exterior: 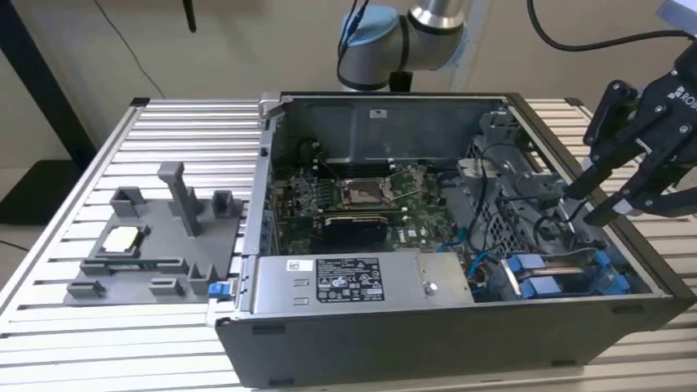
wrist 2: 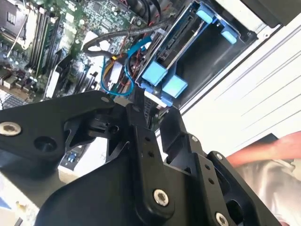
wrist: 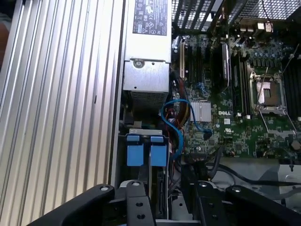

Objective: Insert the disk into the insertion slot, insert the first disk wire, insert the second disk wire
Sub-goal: 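Insert the disk into the insertion slot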

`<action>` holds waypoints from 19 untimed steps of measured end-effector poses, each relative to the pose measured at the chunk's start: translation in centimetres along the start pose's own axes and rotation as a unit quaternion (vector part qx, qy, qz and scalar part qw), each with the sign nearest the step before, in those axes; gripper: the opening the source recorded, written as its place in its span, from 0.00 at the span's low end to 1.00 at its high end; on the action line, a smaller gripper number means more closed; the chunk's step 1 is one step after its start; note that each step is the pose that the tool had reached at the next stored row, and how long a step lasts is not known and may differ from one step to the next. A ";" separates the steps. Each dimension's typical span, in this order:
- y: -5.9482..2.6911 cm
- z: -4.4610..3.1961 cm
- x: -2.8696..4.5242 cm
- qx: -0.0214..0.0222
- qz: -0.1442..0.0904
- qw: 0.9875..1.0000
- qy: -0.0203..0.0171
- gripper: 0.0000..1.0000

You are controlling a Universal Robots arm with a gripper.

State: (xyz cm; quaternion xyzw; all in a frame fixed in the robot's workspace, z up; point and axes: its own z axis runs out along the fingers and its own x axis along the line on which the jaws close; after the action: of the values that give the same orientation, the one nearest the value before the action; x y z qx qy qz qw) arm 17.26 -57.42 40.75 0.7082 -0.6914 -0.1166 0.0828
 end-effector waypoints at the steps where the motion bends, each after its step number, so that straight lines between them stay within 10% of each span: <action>1: 0.03 0.01 -0.07 0.000 0.000 1.000 -0.001 0.41; 5: 0.63 0.26 -0.41 0.008 -0.003 1.000 -0.008 0.41; 10: 0.76 0.29 -0.46 0.013 -0.003 1.000 -0.008 0.41; 19: 2.13 0.73 -0.48 0.092 -0.008 0.996 -0.009 0.41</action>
State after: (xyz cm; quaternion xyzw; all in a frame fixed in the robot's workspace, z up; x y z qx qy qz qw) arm 15.00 -56.97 40.67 0.7174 -0.6940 -0.0598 0.0097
